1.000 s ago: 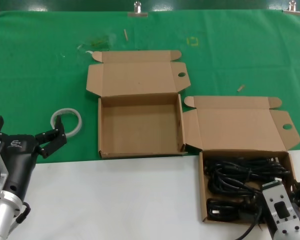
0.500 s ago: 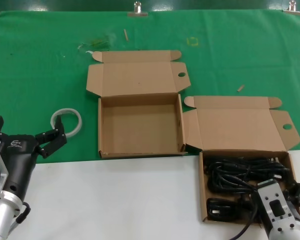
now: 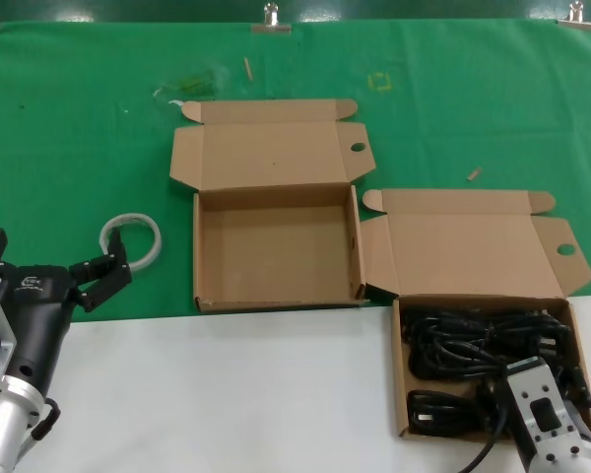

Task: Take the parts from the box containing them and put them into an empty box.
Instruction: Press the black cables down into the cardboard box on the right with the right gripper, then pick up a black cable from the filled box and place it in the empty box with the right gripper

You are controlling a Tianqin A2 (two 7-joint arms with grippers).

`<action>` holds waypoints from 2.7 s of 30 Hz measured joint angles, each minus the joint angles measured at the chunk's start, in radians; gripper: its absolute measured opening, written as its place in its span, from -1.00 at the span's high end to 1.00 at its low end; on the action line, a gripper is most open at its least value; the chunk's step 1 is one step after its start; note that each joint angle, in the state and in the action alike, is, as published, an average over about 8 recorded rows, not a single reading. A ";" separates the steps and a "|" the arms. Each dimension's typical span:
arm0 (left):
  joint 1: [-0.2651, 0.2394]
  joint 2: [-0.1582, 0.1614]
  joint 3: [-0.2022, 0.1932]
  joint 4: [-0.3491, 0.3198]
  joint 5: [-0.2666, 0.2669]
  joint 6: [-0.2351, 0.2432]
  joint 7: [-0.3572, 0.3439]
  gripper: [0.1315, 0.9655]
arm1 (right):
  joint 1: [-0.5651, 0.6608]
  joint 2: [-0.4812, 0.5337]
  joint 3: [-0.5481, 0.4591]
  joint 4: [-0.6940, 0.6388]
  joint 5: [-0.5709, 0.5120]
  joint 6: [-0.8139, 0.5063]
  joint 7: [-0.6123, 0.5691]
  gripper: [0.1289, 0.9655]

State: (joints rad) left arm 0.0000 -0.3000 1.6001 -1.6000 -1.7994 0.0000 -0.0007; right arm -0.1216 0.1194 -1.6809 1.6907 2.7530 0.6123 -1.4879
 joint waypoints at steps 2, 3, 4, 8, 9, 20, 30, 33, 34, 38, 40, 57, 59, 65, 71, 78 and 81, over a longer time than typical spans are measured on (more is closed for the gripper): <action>0.000 0.000 0.000 0.000 0.000 0.000 0.000 -1.00 | -0.004 0.000 -0.001 0.004 0.000 0.001 0.003 -0.22; 0.000 0.000 0.000 0.000 0.000 0.000 0.000 -1.00 | -0.006 0.000 -0.002 0.005 0.000 0.001 0.005 -0.16; 0.000 0.000 0.000 0.000 0.000 0.000 0.000 -1.00 | -0.007 0.000 -0.002 0.007 0.000 0.002 0.006 -0.10; 0.000 0.000 0.000 0.000 0.000 0.000 0.000 -1.00 | -0.013 0.000 -0.004 0.015 0.000 0.005 0.011 0.04; 0.000 0.000 0.000 0.000 0.000 0.000 0.000 -1.00 | -0.015 0.000 -0.005 0.018 0.000 0.006 0.012 0.09; 0.000 0.000 0.000 0.000 0.000 0.000 0.000 -1.00 | -0.031 0.000 -0.012 0.077 0.000 0.040 0.006 0.43; 0.000 0.000 0.000 0.000 0.000 0.000 0.000 -1.00 | -0.065 0.000 -0.036 0.218 0.000 0.124 -0.011 0.63; 0.000 0.000 0.000 0.000 0.000 0.000 0.000 -1.00 | -0.082 0.000 -0.043 0.261 0.000 0.145 -0.009 0.74; 0.000 0.000 0.000 0.000 0.000 0.000 0.000 -1.00 | -0.087 0.000 -0.044 0.273 0.000 0.151 -0.008 0.77; 0.000 0.000 0.000 0.000 0.000 0.000 0.000 -1.00 | -0.094 0.000 -0.049 0.314 0.000 0.166 -0.003 0.78; 0.000 0.000 0.000 0.000 0.000 0.000 0.000 -1.00 | -0.088 0.000 -0.055 0.331 0.000 0.173 0.000 0.78; 0.000 0.000 0.000 0.000 0.000 0.000 0.000 -1.00 | 0.223 0.000 -0.272 0.184 0.000 0.128 0.080 0.78; 0.000 0.000 0.000 0.000 0.000 0.000 0.000 -1.00 | 0.275 0.000 -0.313 0.131 0.000 0.103 0.109 0.78; 0.000 0.000 0.000 0.000 0.000 0.000 0.000 -1.00 | 0.421 0.001 -0.449 -0.029 0.000 0.023 0.218 0.78; 0.000 0.000 0.000 0.000 0.000 0.000 0.000 -1.00 | 0.537 0.003 -0.577 -0.149 0.000 -0.040 0.328 0.78; 0.000 0.000 0.000 0.000 0.000 0.000 0.000 -1.00 | 0.630 0.005 -0.692 -0.267 0.000 -0.091 0.434 0.78; 0.000 0.000 0.000 0.000 0.000 0.000 0.000 -1.00 | 0.648 0.005 -0.713 -0.301 0.000 -0.101 0.459 0.78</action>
State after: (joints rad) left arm 0.0000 -0.3000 1.6001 -1.6000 -1.7996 0.0000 -0.0004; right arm 0.5262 0.1248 -2.3935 1.3892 2.7530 0.5111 -1.0286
